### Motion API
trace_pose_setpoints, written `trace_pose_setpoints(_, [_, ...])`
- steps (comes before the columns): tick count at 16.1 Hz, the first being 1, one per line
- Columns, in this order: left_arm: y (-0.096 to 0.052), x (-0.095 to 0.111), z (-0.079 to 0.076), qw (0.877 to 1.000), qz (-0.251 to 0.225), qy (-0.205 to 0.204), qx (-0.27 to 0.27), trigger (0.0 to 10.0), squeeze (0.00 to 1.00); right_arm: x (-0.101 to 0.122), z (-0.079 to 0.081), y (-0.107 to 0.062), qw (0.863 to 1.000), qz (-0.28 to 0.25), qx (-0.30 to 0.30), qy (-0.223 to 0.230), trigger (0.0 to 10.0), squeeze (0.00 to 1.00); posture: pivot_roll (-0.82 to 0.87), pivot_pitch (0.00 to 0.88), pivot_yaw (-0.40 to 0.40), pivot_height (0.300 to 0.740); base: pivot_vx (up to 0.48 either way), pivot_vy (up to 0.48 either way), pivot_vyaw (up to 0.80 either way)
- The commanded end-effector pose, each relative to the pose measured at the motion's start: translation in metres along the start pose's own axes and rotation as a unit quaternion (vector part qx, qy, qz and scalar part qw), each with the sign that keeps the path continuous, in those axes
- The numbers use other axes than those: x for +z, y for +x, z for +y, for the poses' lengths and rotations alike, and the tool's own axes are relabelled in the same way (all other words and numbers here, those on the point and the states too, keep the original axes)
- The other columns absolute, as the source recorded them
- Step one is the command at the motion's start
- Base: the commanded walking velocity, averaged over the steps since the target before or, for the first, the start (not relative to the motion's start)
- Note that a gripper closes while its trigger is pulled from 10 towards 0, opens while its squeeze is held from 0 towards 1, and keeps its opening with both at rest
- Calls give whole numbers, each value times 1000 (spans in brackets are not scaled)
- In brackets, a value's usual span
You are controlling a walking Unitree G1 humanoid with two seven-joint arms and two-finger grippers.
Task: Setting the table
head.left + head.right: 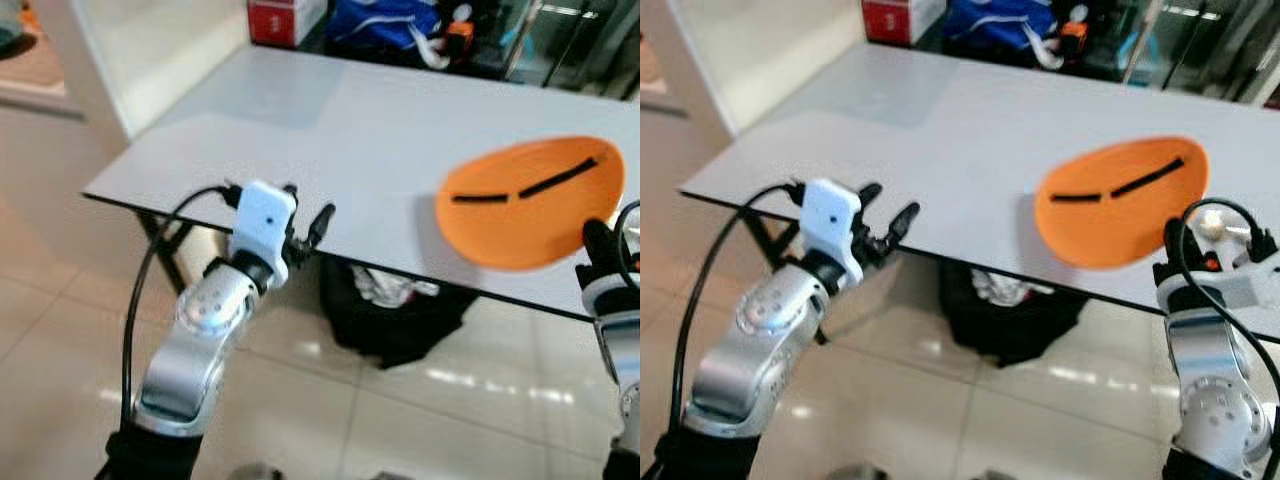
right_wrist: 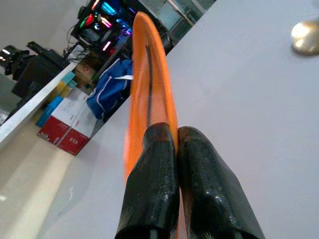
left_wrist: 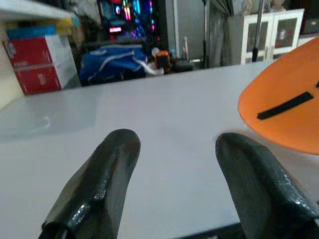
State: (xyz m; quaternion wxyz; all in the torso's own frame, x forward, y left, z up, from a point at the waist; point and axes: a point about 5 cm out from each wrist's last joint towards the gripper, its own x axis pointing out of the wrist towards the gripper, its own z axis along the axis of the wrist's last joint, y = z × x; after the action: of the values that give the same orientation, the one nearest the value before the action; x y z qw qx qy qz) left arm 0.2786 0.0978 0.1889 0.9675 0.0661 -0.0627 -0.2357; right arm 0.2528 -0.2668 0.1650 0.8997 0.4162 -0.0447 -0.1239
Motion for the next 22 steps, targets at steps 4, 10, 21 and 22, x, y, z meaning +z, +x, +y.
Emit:
trace_pose_setpoints(4, [-1,3,1,1000,-6,1,-13,10000,0,-18,19,-4,998,42,41,6,10000,0,7,54,-16,740,0,0,-109])
trace_pose_setpoints(10, [-1,7,1,1000,-11,-6,-24,10000,0,-21,18,-10,998,47,31,10,10000,0,7,67,-13,740,222,0,-790])
trace_pose_setpoints(21, [-8,8,3,1000,-7,-4,-22,10000,0,-28,39,-14,989,99,95,59,10000,0,12,96,-22,740,201,0,-73])
trace_pose_setpoints(22, [-8,8,2,1000,-7,-3,-22,10000,0,-29,39,-14,989,100,94,60,10000,0,14,100,-22,740,0,0,0])
